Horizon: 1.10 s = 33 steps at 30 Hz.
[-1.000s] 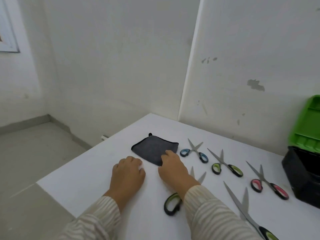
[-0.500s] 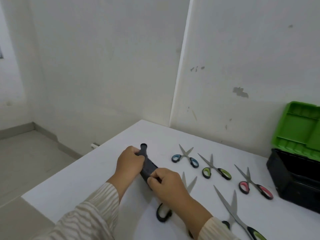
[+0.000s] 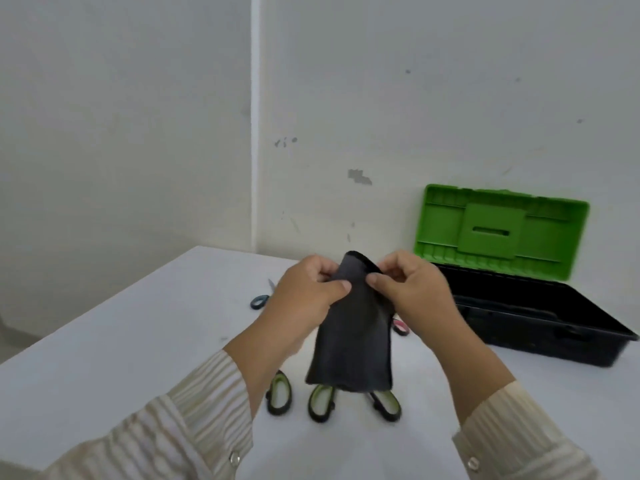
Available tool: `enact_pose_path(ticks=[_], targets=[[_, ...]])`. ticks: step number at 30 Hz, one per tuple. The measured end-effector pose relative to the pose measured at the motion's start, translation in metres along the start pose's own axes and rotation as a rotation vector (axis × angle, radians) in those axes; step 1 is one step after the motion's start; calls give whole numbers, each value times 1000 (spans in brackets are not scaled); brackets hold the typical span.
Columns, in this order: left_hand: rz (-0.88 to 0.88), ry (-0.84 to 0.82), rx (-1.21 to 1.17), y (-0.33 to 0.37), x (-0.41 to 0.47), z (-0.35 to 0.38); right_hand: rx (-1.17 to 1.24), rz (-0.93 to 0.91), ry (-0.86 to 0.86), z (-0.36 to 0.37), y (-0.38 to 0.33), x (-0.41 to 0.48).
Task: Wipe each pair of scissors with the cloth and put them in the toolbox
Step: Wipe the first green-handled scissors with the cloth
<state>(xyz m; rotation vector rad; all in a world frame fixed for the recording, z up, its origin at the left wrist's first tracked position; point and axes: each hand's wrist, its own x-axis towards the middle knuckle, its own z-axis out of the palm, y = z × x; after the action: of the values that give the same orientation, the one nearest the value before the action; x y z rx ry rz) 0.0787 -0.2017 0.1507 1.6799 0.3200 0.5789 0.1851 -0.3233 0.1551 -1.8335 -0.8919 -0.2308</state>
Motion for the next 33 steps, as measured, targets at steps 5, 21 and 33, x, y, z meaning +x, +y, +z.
enact_pose_path(ticks=[5,21,33], targets=[[-89,-218,126,-28,-3,46,-241,47,123,-67,30,-25],[-468,-296,590,-90,35,18,-75,303,229,-81,76,-20],[-366,-256,-186,-88,62,13,37,399,-338,3,95,-31]])
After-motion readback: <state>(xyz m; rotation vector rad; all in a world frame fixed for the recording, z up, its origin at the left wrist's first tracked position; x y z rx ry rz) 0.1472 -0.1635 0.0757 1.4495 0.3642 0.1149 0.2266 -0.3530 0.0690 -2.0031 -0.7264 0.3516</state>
